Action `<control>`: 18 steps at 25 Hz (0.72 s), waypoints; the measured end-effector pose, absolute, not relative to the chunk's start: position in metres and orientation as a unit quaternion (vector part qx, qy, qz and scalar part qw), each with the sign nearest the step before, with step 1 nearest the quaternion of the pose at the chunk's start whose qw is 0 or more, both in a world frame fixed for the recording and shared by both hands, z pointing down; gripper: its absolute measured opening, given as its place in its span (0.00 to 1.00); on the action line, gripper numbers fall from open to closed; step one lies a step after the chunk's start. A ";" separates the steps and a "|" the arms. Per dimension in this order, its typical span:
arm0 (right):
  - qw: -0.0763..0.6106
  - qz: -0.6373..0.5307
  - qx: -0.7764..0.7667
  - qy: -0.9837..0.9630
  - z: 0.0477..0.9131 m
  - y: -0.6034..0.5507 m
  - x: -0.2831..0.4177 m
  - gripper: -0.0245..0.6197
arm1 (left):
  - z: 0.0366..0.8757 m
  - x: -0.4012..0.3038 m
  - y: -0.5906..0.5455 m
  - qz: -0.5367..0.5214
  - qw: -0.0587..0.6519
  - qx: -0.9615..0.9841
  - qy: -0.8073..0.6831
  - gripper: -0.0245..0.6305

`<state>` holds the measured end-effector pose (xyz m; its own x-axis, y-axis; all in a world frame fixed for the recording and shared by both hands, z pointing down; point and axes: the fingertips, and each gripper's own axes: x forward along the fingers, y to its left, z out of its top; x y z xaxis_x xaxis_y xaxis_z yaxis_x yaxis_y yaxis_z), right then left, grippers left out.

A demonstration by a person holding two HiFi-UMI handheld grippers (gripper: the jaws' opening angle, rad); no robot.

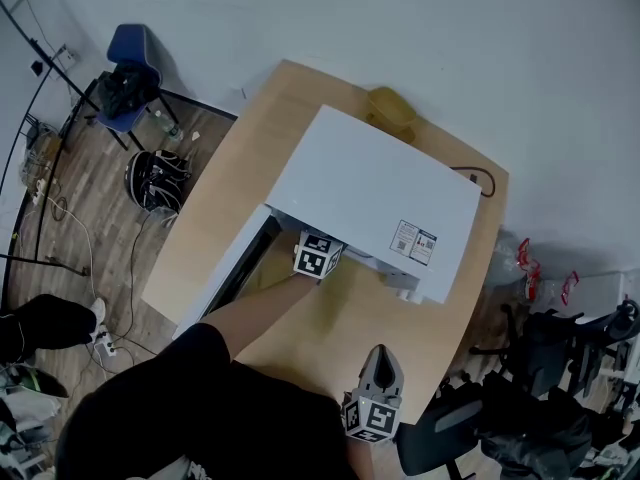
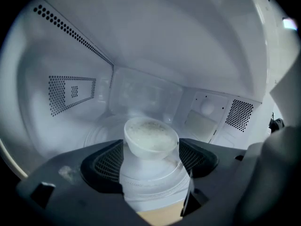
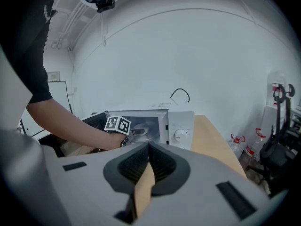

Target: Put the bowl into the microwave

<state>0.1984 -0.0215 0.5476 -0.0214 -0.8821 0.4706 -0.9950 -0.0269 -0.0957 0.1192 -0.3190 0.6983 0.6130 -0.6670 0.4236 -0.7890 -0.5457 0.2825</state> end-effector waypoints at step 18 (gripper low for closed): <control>0.089 0.130 0.702 -0.695 0.490 0.031 0.133 0.13 | 0.595 0.042 -0.166 0.079 0.193 0.906 -0.367 0.56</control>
<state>0.1327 0.0313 0.4899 0.0001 -0.9519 0.3063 -0.9982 -0.0184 -0.0568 0.0421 -0.1658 0.5946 0.7180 -0.6349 0.2855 -0.6961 -0.6559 0.2920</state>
